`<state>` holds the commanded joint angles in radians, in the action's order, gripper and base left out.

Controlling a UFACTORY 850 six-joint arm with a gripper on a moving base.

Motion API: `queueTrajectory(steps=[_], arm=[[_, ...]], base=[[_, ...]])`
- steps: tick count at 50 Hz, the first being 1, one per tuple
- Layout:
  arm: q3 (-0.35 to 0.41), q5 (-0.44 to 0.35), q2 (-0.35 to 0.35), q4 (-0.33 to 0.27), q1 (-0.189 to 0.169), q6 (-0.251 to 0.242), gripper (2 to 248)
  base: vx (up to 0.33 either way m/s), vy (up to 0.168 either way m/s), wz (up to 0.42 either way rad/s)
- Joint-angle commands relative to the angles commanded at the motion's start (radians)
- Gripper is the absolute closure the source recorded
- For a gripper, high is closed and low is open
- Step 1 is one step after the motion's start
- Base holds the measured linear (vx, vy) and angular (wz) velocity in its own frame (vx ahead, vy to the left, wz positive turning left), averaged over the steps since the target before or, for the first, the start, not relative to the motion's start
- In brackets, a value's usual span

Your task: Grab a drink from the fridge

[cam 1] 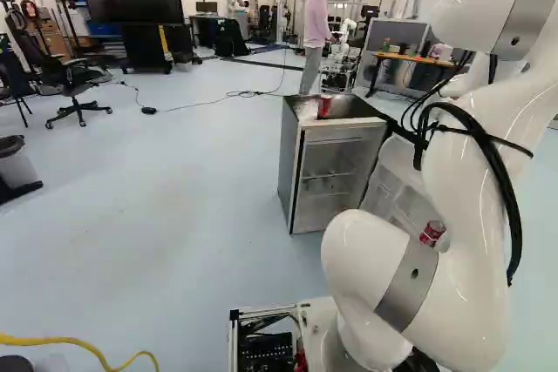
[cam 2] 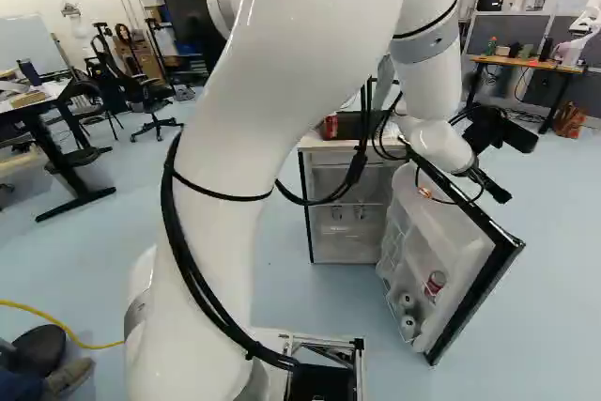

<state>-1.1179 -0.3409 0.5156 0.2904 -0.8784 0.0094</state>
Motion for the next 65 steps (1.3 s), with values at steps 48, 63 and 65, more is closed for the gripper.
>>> queueTrajectory(steps=[48, 63, 65], arm=[[-0.096, 0.293, -0.021, 0.0, -0.027, 0.0, 3], [-0.161, 0.397, 0.018, 0.0, -0.052, 0.0, 3], [-0.17, 0.413, 0.025, 0.0, -0.055, 0.0, 3]], base=[[0.0, 0.0, 0.0], [0.0, 0.0, 0.0], [0.0, 0.0, 0.0]])
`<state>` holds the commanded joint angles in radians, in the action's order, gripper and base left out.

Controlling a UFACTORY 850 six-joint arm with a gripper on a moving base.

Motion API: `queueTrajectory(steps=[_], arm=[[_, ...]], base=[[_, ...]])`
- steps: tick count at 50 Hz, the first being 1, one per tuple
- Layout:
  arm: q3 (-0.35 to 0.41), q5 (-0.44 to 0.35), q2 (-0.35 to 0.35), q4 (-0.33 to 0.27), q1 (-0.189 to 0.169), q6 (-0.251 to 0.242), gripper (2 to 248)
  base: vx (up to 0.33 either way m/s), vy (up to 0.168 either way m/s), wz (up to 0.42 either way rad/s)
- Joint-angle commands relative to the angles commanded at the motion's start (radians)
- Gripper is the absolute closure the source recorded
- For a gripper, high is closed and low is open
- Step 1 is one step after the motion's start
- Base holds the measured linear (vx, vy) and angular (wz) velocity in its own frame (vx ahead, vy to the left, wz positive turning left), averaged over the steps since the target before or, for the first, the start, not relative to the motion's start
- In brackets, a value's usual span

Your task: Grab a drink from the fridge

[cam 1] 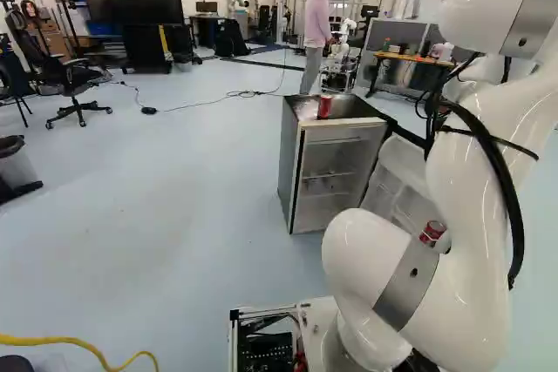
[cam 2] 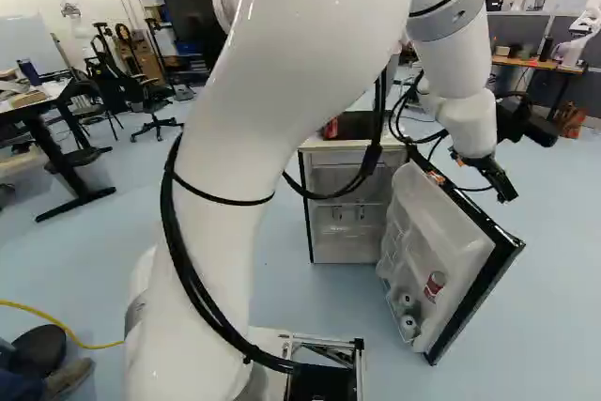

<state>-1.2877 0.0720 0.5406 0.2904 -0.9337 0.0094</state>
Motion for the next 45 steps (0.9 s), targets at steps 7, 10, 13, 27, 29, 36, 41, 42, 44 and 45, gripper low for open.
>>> queueTrajectory(steps=[7, 10, 13, 27, 29, 36, 41, 42, 44, 45], arm=[[-0.032, 0.057, 0.023, 0.0, -0.011, 0.0, 3], [-0.045, 0.082, 0.033, 0.0, -0.016, 0.0, 3], [-0.059, 0.106, 0.043, 0.0, -0.021, 0.0, 3], [-0.119, 0.222, 0.086, 0.0, -0.041, 0.0, 3], [-0.124, 0.239, 0.089, 0.0, -0.043, 0.0, 3], [-0.132, 0.297, 0.095, 0.0, -0.045, 0.0, 3], [-0.133, 0.335, 0.095, 0.0, -0.046, 0.0, 3], [-0.133, 0.342, 0.096, 0.0, -0.046, 0.0, 3], [-0.133, 0.356, 0.096, 0.0, -0.046, 0.0, 3], [-0.133, 0.363, 0.096, 0.0, -0.046, 0.0, 3]], base=[[0.0, 0.0, 0.0], [0.0, 0.0, 0.0], [0.0, 0.0, 0.0], [0.0, 0.0, 0.0], [0.0, 0.0, 0.0], [0.0, 0.0, 0.0], [0.0, 0.0, 0.0], [0.0, 0.0, 0.0], [0.0, 0.0, 0.0], [0.0, 0.0, 0.0]])
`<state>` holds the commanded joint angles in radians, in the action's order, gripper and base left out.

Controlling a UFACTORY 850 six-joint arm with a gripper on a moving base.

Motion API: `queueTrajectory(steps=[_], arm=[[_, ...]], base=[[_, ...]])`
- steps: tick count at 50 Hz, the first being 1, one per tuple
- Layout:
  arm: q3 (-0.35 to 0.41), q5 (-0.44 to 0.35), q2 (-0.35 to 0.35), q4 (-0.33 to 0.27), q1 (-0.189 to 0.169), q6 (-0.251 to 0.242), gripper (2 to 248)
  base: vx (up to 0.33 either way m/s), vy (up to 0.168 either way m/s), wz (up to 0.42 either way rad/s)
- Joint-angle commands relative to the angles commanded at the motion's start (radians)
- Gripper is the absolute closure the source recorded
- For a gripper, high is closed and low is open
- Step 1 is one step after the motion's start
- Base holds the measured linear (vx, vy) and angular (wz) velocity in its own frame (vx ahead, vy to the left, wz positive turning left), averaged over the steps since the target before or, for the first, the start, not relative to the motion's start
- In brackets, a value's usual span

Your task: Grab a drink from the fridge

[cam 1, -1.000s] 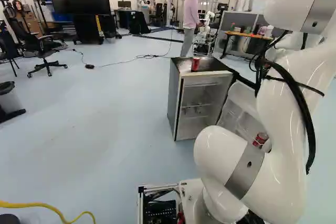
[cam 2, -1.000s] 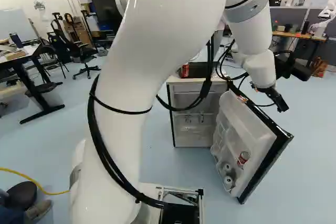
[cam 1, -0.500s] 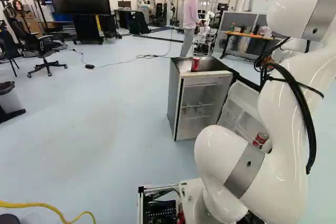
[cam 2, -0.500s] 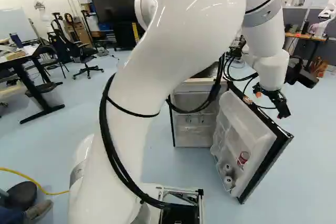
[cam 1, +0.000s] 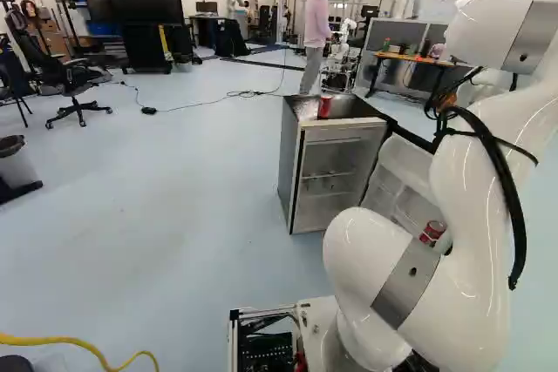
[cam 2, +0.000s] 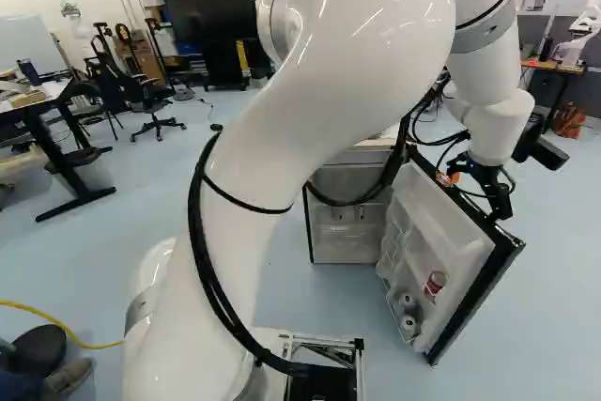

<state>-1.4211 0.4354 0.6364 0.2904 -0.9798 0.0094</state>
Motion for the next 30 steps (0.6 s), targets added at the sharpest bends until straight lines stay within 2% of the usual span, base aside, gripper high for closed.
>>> queueTrajectory(steps=[30], arm=[[0.0, 0.215, 0.0, 0.0, 0.0, 0.0, 3]], base=[[0.0, 0.0, 0.0]])
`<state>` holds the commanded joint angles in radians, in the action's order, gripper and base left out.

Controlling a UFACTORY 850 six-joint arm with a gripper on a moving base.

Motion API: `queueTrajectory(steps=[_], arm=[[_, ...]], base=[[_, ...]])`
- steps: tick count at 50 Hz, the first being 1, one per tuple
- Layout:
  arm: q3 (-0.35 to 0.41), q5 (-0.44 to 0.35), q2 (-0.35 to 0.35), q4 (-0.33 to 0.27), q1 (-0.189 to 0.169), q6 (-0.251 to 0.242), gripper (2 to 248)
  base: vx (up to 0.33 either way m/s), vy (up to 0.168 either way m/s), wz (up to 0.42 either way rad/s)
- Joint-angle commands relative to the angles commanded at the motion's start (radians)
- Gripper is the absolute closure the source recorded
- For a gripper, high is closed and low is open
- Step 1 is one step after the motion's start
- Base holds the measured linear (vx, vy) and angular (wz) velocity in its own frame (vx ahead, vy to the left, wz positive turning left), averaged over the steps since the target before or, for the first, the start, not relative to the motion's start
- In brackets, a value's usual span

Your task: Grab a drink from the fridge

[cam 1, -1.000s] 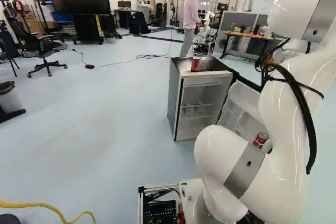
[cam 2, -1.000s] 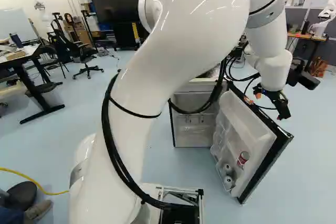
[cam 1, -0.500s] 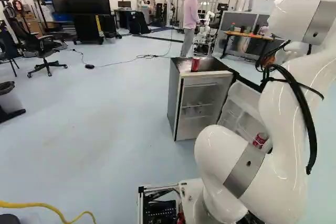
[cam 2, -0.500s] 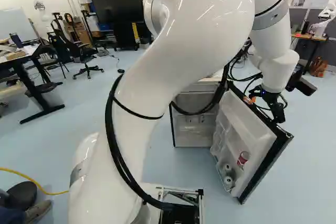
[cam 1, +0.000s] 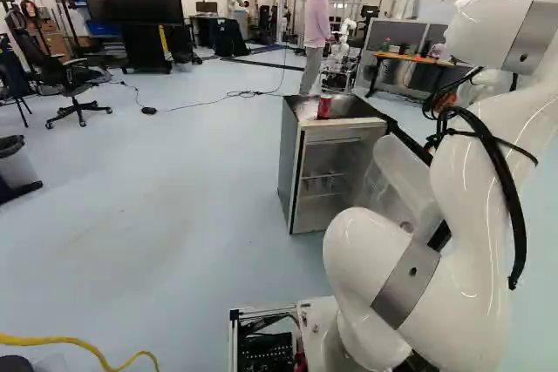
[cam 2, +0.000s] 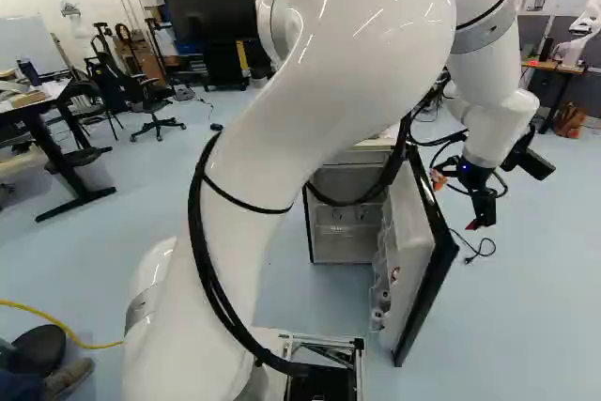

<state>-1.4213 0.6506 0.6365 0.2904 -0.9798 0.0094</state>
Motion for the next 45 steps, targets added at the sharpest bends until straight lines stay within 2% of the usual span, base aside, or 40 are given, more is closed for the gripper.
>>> queueTrajectory(steps=[21, 45], arm=[[0.008, 0.174, -0.005, 0.0, 0.003, 0.0, 3], [0.076, 0.349, -0.046, 0.0, 0.037, 0.0, 3]], base=[[0.0, 0.0, 0.0], [0.0, 0.0, 0.0]])
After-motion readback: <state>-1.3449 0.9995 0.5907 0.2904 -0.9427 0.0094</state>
